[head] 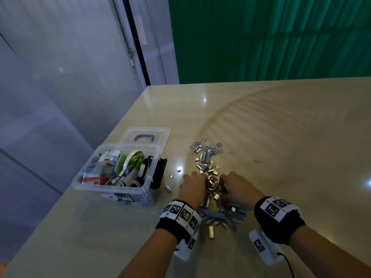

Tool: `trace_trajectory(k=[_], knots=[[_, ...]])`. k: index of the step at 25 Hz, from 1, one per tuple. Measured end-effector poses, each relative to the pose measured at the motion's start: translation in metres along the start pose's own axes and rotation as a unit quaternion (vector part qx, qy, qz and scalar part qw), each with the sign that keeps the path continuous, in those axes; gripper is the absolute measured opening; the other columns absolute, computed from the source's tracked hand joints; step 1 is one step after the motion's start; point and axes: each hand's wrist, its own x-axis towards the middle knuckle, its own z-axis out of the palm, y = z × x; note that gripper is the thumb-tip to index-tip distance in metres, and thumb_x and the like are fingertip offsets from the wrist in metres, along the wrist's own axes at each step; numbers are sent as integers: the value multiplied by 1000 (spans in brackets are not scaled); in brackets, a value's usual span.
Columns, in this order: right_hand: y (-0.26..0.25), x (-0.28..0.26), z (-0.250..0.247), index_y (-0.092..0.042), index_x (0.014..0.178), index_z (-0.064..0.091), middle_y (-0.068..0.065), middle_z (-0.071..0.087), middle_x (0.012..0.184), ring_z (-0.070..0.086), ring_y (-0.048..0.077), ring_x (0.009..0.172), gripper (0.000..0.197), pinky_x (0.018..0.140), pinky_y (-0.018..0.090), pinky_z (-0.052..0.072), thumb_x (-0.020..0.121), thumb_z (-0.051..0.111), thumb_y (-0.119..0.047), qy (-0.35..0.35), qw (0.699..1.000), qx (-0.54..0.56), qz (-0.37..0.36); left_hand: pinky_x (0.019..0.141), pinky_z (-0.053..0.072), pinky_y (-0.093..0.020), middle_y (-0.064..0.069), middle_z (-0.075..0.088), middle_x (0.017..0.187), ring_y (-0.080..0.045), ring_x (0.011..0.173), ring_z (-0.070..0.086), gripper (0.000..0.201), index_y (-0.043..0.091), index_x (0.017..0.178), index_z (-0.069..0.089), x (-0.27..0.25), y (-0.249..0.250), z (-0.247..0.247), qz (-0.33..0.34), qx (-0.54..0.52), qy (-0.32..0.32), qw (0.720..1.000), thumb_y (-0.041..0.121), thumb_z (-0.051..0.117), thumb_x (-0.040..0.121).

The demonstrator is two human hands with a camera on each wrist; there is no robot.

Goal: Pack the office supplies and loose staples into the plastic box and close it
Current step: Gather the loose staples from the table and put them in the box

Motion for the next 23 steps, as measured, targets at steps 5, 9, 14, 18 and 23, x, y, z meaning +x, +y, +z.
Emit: trace_trajectory(k=[5, 9, 14, 18, 23], knots=[[1, 4, -2, -18, 115, 58, 4, 52, 118, 54, 23, 101, 37, 83, 33, 49, 86, 74, -32, 1, 1000, 24, 2, 99, 49, -44, -5, 60, 119, -28, 116, 53, 33, 27, 121, 65, 1, 1, -2, -4, -19, 6, 1000, 22, 70, 89], [4, 11, -3, -16, 106, 64, 5, 58, 112, 59, 23, 95, 24, 74, 31, 48, 86, 74, -26, 19, 999, 38, -3, 94, 50, -32, -4, 64, 114, -22, 107, 61, 30, 27, 111, 73, -1, -2, -7, -12, -63, 16, 998, 18, 76, 83], [4, 25, 0, -24, 92, 59, 3, 56, 109, 56, 18, 89, 16, 66, 27, 41, 85, 74, -28, 35, 997, 67, 14, 83, 56, -27, -7, 70, 111, -20, 87, 69, 29, 20, 106, 77, -5, -6, -10, -34, -162, 9, 986, 7, 77, 81], [-5, 30, -3, -17, 124, 60, 6, 57, 122, 54, 22, 107, 49, 80, 31, 43, 81, 78, -34, 52, 993, 101, -20, 82, 58, -32, -11, 71, 102, -25, 86, 71, 28, 16, 109, 76, -3, -8, -12, -40, -163, 2, 986, 9, 76, 82], [-13, 34, 9, -21, 133, 58, 9, 48, 128, 47, 30, 118, 49, 93, 35, 45, 87, 73, -32, 21, 999, 17, -42, 84, 57, -33, -10, 67, 109, -25, 91, 69, 27, 18, 107, 73, 0, -9, -10, -42, -147, 0, 988, 9, 76, 82]])
